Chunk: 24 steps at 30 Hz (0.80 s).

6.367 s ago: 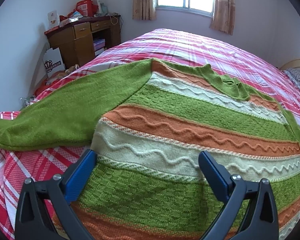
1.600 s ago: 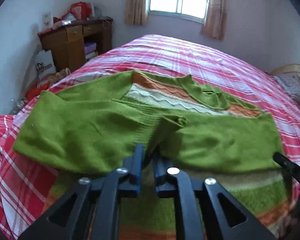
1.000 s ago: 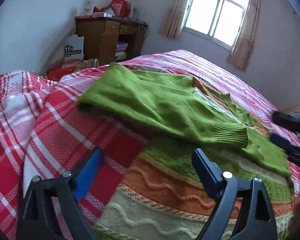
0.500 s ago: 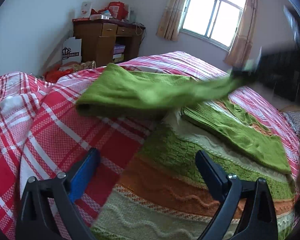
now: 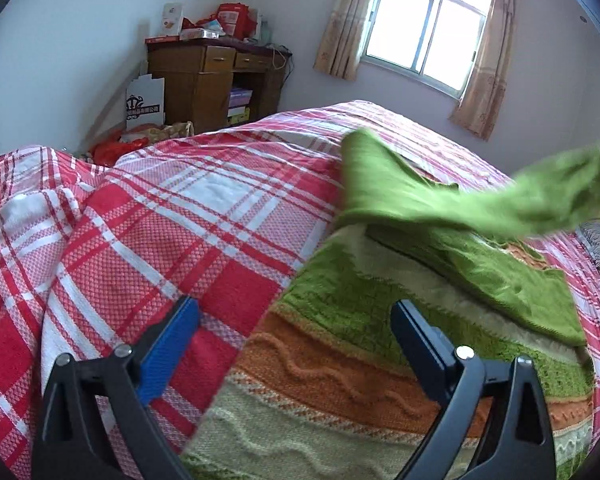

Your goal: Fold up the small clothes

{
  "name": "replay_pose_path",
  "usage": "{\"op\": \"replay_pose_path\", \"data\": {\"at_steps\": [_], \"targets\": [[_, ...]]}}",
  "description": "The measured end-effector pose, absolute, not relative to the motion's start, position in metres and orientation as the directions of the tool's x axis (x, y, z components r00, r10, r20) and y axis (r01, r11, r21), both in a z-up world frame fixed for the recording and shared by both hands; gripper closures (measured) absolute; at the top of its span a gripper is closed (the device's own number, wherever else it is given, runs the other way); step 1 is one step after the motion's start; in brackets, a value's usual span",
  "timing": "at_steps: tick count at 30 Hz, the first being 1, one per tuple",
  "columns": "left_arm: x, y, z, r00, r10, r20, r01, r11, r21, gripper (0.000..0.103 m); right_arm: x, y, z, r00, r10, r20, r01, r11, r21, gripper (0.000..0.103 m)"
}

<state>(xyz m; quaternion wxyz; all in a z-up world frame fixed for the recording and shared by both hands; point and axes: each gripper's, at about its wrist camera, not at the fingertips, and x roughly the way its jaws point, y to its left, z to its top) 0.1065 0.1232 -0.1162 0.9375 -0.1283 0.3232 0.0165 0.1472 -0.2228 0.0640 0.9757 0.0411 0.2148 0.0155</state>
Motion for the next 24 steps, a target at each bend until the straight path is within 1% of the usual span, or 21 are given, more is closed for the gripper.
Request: {"op": "replay_pose_path", "data": {"at_steps": [3,7,11,12,13,14,15,18,20,21,22,24], "targets": [[0.108,0.122,-0.117,0.788,-0.042,-0.614,-0.118,0.969,-0.218,0.004,0.142,-0.263,0.025,0.874,-0.027,-0.485,0.068,0.995,0.067,0.092],[0.110,0.121,-0.117,0.783,-0.028,-0.621,-0.124,0.972,-0.200,0.004,0.145,-0.296,-0.042,0.796,-0.056,-0.603,0.118,0.991,0.064,0.091],[0.111,0.123,-0.118,0.780,-0.027,-0.626,-0.125,0.972,-0.197,0.004,0.140,-0.311,-0.102,0.692,-0.043,-0.721,0.161,0.982,0.096,0.083],[0.111,0.122,-0.118,0.780,-0.026,-0.626,-0.125,0.973,-0.196,0.004,0.137,-0.316,-0.108,0.693,-0.037,-0.720,0.164,0.981,0.108,0.072],[0.111,0.122,-0.118,0.779,-0.024,-0.626,-0.126,0.973,-0.194,0.004,0.127,-0.320,-0.109,0.710,-0.044,-0.703,0.176,0.977,0.117,0.053],[0.111,0.122,-0.118,0.779,-0.024,-0.627,-0.125,0.973,-0.192,0.003,0.117,-0.326,-0.109,0.714,-0.073,-0.696,0.208,0.972,0.111,0.045],[0.111,0.122,-0.118,0.778,-0.025,-0.628,-0.122,0.974,-0.190,0.003,0.108,-0.329,-0.107,0.719,-0.095,-0.689,0.232,0.967,0.109,0.040],[0.111,0.121,-0.117,0.772,-0.027,-0.635,-0.120,0.975,-0.188,0.002,0.076,-0.344,-0.098,0.726,-0.211,-0.654,0.344,0.935,0.081,0.041],[0.112,0.119,-0.112,0.757,-0.015,-0.654,-0.132,0.976,-0.175,0.002,0.060,-0.348,-0.081,0.763,-0.242,-0.599,0.364,0.927,0.088,0.052],[0.112,0.118,-0.109,0.755,-0.011,-0.656,-0.134,0.976,-0.171,0.002,0.056,-0.348,-0.071,0.784,-0.236,-0.574,0.350,0.932,0.094,0.066],[0.113,0.116,-0.104,0.756,-0.005,-0.655,-0.136,0.977,-0.164,0.002,0.053,-0.346,-0.064,0.797,-0.227,-0.560,0.334,0.938,0.095,0.069],[0.116,0.109,-0.089,0.773,-0.004,-0.635,-0.125,0.979,-0.158,0.002,0.055,-0.334,-0.049,0.828,-0.177,-0.532,0.268,0.958,0.098,0.069]]}}
